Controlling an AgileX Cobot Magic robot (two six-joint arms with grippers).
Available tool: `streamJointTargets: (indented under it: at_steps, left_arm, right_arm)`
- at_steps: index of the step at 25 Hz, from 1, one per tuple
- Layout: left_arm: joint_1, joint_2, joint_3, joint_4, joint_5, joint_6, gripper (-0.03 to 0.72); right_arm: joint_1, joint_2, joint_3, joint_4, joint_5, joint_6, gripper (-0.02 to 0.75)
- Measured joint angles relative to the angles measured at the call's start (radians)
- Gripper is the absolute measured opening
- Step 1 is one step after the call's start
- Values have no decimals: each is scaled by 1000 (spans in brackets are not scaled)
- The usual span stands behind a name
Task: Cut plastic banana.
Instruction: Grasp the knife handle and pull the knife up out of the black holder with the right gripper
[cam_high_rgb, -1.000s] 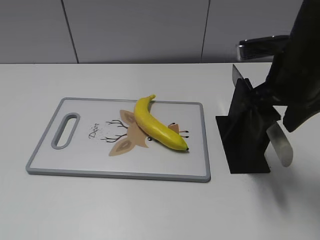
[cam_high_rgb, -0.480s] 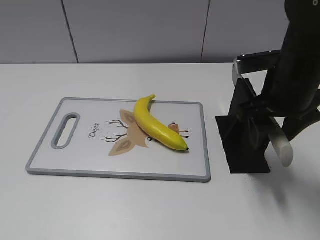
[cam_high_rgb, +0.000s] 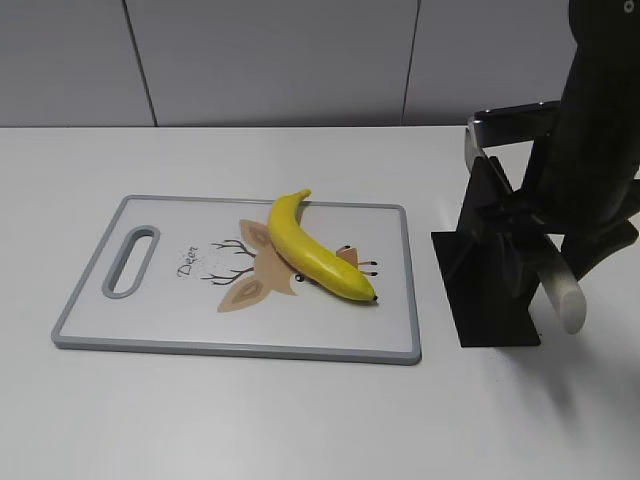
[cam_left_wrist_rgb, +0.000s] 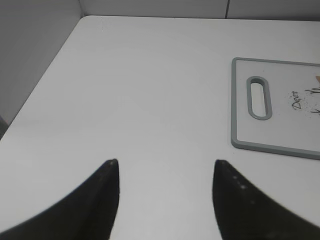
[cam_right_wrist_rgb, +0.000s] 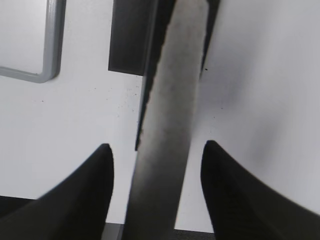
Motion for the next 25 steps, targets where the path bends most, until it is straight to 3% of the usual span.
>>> streamJointTargets:
  at_steps: [9, 12, 14, 25]
  left_arm:
    - [0, 0, 0, 0, 0, 0, 573]
    - [0, 0, 0, 0, 0, 0, 573]
    - [0, 0, 0, 0, 0, 0, 573]
    - [0, 0, 0, 0, 0, 0, 573]
  right_arm:
    - [0, 28, 17, -1, 0, 2, 408]
    - [0, 28, 18, -1, 0, 2, 307]
    - [0, 28, 18, 3, 1, 16, 185]
    - [0, -76, 21, -5, -3, 23, 185]
